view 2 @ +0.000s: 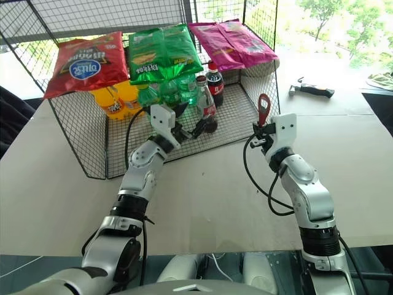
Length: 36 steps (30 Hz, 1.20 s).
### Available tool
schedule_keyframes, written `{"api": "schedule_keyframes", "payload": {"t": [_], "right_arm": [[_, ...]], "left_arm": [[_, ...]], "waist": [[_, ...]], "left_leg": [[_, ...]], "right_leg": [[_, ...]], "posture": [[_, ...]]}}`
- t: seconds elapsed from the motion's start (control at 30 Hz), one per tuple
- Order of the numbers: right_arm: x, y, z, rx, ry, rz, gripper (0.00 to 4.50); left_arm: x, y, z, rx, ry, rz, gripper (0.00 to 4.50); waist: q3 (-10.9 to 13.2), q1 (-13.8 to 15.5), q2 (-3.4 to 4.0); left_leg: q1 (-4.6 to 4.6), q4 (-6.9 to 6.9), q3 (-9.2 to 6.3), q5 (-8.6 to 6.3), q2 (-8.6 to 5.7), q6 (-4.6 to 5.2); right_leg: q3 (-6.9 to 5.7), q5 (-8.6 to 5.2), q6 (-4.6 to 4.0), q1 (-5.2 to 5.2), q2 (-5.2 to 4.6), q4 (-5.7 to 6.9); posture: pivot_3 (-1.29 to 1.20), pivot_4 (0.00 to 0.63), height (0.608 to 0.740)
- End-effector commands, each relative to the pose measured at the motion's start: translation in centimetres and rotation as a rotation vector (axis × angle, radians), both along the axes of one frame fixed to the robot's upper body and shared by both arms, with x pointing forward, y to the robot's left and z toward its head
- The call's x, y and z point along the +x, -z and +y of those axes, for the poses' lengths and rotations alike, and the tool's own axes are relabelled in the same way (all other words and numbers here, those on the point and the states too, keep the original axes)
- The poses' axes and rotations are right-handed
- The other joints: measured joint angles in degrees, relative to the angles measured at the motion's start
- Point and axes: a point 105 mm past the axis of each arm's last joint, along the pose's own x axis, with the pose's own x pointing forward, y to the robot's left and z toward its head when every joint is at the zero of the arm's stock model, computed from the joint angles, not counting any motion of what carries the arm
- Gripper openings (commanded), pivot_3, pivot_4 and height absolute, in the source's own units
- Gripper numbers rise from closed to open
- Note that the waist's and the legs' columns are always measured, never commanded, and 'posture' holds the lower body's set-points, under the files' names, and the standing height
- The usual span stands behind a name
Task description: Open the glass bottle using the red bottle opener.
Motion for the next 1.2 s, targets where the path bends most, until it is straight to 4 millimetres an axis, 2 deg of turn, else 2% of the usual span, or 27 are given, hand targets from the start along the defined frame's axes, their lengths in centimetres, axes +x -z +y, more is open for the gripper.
{"api": "schedule_keyframes", "payload": {"t": [0.03,0.3,0.5,0.6,0.67,0.77,0.87,1.0,1.2], "right_arm": [[-0.4,-2.2,-0.3,0.009,0.010,-0.093,0.00],[-0.4,-2.2,-0.1,0.011,0.006,-0.098,0.00],[-0.5,-2.4,0.0,0.011,0.008,-0.106,0.00],[-0.5,-2.4,-0.2,0.010,0.019,-0.109,0.00],[-0.6,-2.4,-0.3,0.010,0.023,-0.109,0.00],[-0.6,-2.4,-0.4,0.010,0.027,-0.110,0.00],[-0.6,-2.4,-0.5,0.009,0.032,-0.115,0.00],[-0.2,-3.0,-1.6,0.001,0.071,-0.136,0.00],[0.4,-3.7,-3.9,-0.014,0.142,-0.159,0.00]], "left_arm": [[0.9,-1.1,-0.6,-0.010,0.005,-0.037,4.45],[2.9,-0.7,-3.6,-0.004,0.058,0.035,4.45],[3.8,-1.3,-4.5,0.008,0.053,0.037,4.45],[3.9,-1.3,-4.2,0.000,0.040,0.033,3.63],[3.8,-1.2,-4.1,0.005,0.039,0.031,2.73],[3.6,-0.9,-4.0,0.011,0.046,0.029,2.71],[2.8,-1.4,-4.1,-0.002,0.082,-0.009,2.71],[0.5,-3.0,-4.5,-0.024,0.183,-0.073,2.71],[-4.9,-3.4,-5.5,-0.008,0.397,-0.028,2.71]], "waist": [[0.00,-0.06,0.00],[0.01,-0.11,-0.02],[0.01,-0.22,-0.02],[0.01,-0.27,-0.02],[0.01,-0.25,-0.03],[0.01,-0.24,-0.03],[0.01,-0.31,-0.03],[0.01,-0.51,-0.03],[0.00,-1.00,-0.02]], "left_leg": [[-0.01,0.00,0.00,0.00,0.00,0.00],[-0.06,0.02,0.00,0.00,-0.04,0.01],[-0.07,0.04,0.05,0.01,-0.05,0.02],[-0.08,0.02,0.10,0.01,-0.05,0.02],[-0.08,0.01,0.11,0.01,-0.05,0.02],[-0.10,0.03,0.12,0.01,-0.05,0.02],[-0.08,0.03,0.13,0.01,-0.05,0.02],[-0.14,0.01,0.13,0.01,-0.04,0.02],[-0.28,0.01,0.13,0.01,-0.04,0.02]], "right_leg": [[0.00,0.00,0.00,-0.01,-0.01,0.00],[-0.09,0.00,0.00,-0.06,0.01,0.04],[-0.09,0.00,0.00,-0.07,0.01,0.11],[-0.11,0.00,0.00,-0.15,0.00,0.14],[-0.11,0.00,0.00,-0.18,-0.01,0.15],[-0.11,0.00,0.00,-0.21,-0.01,0.15],[-0.10,0.00,0.00,-0.21,-0.01,0.17],[-0.05,0.00,0.00,-0.29,-0.05,0.18],[-0.01,0.01,0.00,-0.44,-0.10,0.19]], "posture": [[0.00,0.150,0.740],[0.00,0.150,0.740],[0.00,0.150,0.740],[0.00,0.150,0.740],[0.00,0.150,0.740],[0.00,0.150,0.740],[0.00,0.150,0.740],[0.00,0.150,0.740],[0.00,0.150,0.740]]}}
